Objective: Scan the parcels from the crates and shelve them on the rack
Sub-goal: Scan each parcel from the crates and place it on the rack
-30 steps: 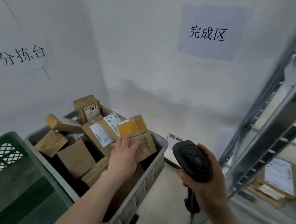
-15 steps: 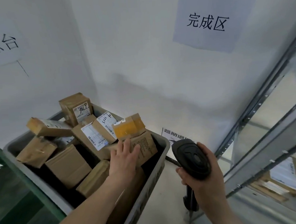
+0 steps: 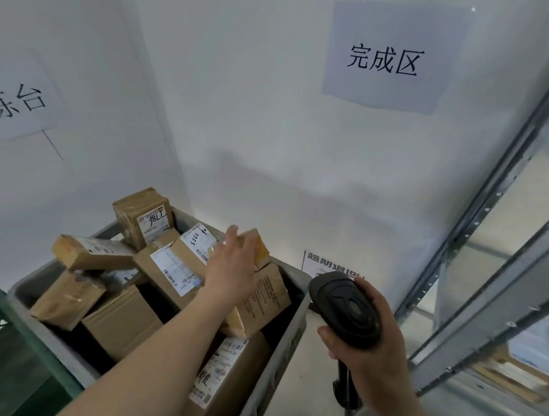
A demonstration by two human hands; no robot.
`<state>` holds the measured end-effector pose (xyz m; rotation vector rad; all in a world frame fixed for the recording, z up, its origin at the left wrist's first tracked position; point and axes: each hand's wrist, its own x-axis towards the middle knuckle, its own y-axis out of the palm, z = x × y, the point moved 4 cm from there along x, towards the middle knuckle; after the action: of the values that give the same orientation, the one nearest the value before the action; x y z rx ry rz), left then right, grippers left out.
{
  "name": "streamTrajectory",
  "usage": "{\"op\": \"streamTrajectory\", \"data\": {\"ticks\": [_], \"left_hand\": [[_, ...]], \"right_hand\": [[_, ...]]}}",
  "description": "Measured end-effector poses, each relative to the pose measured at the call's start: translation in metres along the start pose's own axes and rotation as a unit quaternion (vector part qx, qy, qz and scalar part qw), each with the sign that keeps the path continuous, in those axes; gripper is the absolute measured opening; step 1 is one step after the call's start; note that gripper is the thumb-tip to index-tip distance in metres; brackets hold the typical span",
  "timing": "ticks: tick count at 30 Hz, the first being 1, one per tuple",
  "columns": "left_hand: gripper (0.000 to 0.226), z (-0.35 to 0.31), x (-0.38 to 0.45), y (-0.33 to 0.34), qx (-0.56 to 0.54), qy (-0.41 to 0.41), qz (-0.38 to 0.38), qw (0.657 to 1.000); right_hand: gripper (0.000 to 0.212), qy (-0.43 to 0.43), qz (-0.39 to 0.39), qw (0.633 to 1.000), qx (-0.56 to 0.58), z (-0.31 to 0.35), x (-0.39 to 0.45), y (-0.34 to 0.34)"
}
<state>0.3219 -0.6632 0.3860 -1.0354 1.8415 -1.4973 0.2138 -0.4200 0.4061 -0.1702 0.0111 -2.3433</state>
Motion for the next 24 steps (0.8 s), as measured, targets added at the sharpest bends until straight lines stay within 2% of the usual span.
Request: {"op": "streamTrajectory", "data": {"ticks": [2, 8, 12, 15, 18, 21, 24], "left_hand": [[0.083, -0.002, 0.019, 0.003, 0.042, 0.02, 0.028, 0.999], [0.086, 0.0, 0.062, 0.013, 0.189, 0.064, 0.104, 0.974], [0.053, -0.006, 0.065, 0.006, 0.227, 0.102, 0.113, 0.962], [0.042, 0.0, 0.061, -0.003, 0.187, 0.085, 0.075, 0.976], [0.047, 0.017, 0.039, -0.013, 0.069, 0.09, 0.024, 0.993], [0.056, 0.034, -0.003, -0.025, -0.052, 0.112, -0.014, 0.992], [0.063, 0.045, -0.035, -0.022, -0.127, 0.086, 0.027, 0.988]], "right_hand": [[0.088, 0.013, -0.002, 1.0, 0.002, -0.003, 0.004, 0.001], [0.09, 0.039, -0.02, 0.999, -0.029, -0.014, 0.012, 0.004], [0.089, 0.035, -0.028, 0.998, -0.046, -0.019, 0.015, 0.009], [0.085, 0.035, -0.025, 0.998, -0.051, -0.022, 0.015, 0.012], [0.084, 0.032, -0.008, 0.999, -0.043, -0.022, 0.019, 0.016], [0.082, 0.034, 0.01, 0.999, -0.017, -0.026, 0.024, 0.019], [0.082, 0.033, 0.029, 0.999, 0.005, -0.026, 0.027, 0.026]]}}
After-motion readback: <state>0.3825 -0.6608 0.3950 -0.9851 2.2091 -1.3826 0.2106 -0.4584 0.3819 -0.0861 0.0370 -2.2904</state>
